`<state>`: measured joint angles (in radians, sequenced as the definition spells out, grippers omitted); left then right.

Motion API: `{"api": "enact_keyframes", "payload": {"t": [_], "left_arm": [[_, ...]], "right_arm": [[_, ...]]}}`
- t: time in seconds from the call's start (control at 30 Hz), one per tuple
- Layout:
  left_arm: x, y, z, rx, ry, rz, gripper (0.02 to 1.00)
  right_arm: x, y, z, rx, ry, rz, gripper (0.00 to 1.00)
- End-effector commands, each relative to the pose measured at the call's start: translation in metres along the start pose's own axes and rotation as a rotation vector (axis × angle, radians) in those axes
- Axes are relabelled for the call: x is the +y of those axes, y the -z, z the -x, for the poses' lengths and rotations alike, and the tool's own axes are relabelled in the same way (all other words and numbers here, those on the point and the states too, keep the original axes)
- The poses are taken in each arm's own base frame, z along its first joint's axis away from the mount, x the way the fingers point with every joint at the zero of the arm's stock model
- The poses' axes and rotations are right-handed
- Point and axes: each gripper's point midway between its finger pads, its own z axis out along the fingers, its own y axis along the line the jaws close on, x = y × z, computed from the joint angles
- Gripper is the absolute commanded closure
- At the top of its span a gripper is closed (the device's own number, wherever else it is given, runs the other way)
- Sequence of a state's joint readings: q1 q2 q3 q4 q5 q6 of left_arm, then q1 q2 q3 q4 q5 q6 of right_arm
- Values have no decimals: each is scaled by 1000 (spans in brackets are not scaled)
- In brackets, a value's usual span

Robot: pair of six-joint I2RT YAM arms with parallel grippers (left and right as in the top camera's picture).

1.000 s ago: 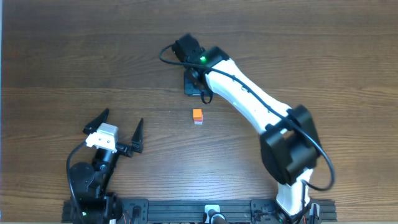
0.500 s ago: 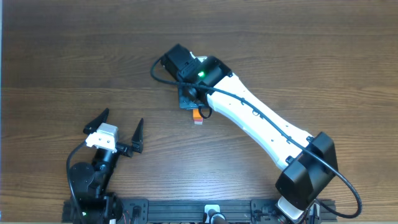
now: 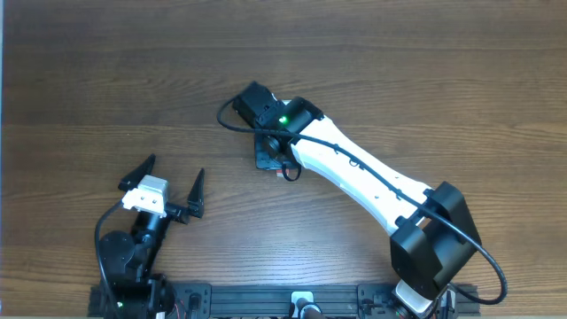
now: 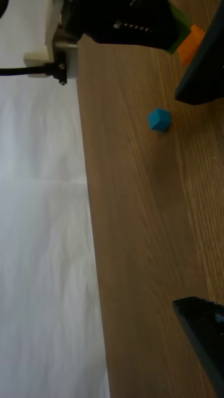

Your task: Stack Cubes

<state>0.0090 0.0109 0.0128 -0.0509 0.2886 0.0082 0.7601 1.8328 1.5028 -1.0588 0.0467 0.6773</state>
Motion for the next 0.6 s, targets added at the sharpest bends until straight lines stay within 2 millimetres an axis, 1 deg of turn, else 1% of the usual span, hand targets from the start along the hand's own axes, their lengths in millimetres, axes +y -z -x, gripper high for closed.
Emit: {"api": "enact_keyframes", "payload": {"t": [0.03, 0.2, 0.47, 0.6], "left_arm": [[0, 0, -1, -1, -13, -4, 18], [0, 0, -1, -1, -13, -3, 20], [0, 0, -1, -1, -13, -3, 18], [0, 0, -2, -1, -13, -4, 18]], "right_arm": [[-2, -2, -1, 5, -15, 1, 991], [-1, -8, 1, 5, -25, -1, 989], [-5, -11, 4, 7, -48, -11, 989], [-8, -17, 4, 19, -54, -24, 989]]}}
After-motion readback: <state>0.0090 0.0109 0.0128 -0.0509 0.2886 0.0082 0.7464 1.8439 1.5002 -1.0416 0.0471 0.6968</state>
